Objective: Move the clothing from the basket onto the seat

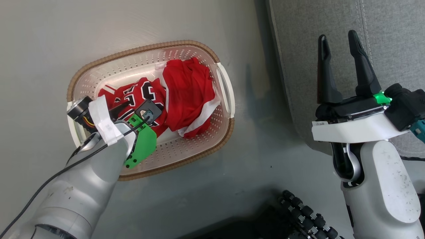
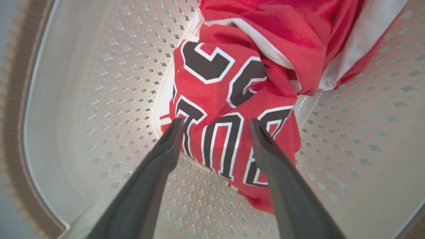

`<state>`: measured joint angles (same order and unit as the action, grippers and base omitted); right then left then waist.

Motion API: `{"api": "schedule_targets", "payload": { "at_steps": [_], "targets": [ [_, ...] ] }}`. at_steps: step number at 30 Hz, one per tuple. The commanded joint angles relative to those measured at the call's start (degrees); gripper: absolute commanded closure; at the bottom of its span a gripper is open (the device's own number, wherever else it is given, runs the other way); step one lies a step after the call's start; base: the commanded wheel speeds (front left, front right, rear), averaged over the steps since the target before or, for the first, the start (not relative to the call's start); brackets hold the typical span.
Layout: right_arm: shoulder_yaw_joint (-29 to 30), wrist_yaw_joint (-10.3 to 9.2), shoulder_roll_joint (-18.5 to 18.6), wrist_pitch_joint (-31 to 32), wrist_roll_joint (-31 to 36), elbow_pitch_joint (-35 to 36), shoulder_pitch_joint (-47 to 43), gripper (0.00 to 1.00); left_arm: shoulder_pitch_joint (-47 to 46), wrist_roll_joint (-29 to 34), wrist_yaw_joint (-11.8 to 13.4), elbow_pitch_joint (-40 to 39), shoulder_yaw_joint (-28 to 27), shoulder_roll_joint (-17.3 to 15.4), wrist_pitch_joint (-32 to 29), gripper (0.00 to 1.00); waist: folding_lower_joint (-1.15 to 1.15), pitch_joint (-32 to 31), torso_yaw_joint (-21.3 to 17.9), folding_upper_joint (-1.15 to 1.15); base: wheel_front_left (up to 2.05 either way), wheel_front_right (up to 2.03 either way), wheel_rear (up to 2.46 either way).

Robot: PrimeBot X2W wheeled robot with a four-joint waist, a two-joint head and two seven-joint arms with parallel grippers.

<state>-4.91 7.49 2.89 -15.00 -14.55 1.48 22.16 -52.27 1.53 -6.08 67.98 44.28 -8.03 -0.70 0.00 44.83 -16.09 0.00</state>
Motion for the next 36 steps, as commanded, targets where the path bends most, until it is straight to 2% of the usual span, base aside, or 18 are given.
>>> {"api": "schedule_targets", "payload": {
  "at_steps": [1,8,36],
  "targets": [
    [-0.2,0.0,0.0,-0.3,-0.6,0.2,0.8,0.0,-1.5,0.5,0.2,0.7,0.1,-0.6,-0.6,0.0,0.0,1.8,-1.4,0.0,0.0,0.0,0.0],
    [-1.3,0.0,0.0,-0.3,-1.7,0.1,1.7,0.0,-4.2,1.0,0.5,3.1,1.2,-1.8,-3.6,0.0,0.0,3.7,-2.1,0.0,0.0,0.0,0.0],
    [-5.9,0.0,0.0,-0.2,-6.1,1.3,4.1,0.0,-8.6,1.9,-0.9,5.6,7.3,-4.6,-10.3,0.0,0.0,11.9,-6.5,0.0,0.0,0.0,0.0]
  ]
}}
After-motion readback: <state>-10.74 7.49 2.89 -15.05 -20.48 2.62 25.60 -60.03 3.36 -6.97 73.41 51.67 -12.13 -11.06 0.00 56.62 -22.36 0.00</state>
